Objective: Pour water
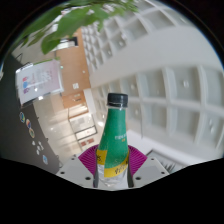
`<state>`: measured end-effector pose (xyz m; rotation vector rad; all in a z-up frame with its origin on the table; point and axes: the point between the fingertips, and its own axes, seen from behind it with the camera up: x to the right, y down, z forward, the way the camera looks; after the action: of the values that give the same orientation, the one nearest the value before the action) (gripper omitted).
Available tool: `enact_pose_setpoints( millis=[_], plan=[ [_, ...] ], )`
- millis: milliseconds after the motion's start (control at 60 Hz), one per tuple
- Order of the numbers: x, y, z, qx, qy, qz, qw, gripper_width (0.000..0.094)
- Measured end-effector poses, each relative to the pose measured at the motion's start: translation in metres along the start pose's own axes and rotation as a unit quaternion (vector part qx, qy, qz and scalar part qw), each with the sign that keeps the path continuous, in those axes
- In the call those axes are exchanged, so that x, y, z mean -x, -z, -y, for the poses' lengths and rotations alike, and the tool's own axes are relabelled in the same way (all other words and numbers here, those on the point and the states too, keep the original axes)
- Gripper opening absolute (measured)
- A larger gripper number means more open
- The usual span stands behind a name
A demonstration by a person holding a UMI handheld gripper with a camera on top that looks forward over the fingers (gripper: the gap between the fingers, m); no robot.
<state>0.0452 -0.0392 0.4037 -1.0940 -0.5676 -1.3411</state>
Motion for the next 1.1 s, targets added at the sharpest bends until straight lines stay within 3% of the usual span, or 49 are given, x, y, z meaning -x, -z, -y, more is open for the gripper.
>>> enact_pose_setpoints(
  millis=[150,217,267,333,433,533,650,783,883,950,1017,1100],
  plan=[
    [0.042,0.022,0.138,-0.168,0.201,-0.009,0.965,0.0393],
    [0.091,0.038,0.171,-0.240,0.294,-0.013,0.925,0.0394],
    [0.116,0.055,0.203,-0.274,0.361,-0.012,0.891,0.0393],
    [0.164,0.075,0.205,-0.323,0.423,0.004,0.847,0.0396],
    [0.208,0.101,0.235,-0.364,0.472,0.014,0.803,0.0394],
    [0.227,0.104,0.224,-0.355,0.470,0.036,0.807,0.0397],
    [0.217,0.108,0.234,-0.370,0.447,0.027,0.814,0.0397],
    [0.159,0.093,0.247,-0.338,0.290,0.042,0.894,0.0397],
    [0.104,0.071,0.241,-0.265,0.086,0.078,0.957,0.0396],
    [0.076,0.055,0.229,-0.203,-0.080,0.118,0.969,0.0397],
    [0.067,0.055,0.222,-0.137,-0.240,0.152,0.949,0.0396],
    [0.070,0.045,0.192,-0.066,-0.414,0.216,0.882,0.0397]
  ],
)
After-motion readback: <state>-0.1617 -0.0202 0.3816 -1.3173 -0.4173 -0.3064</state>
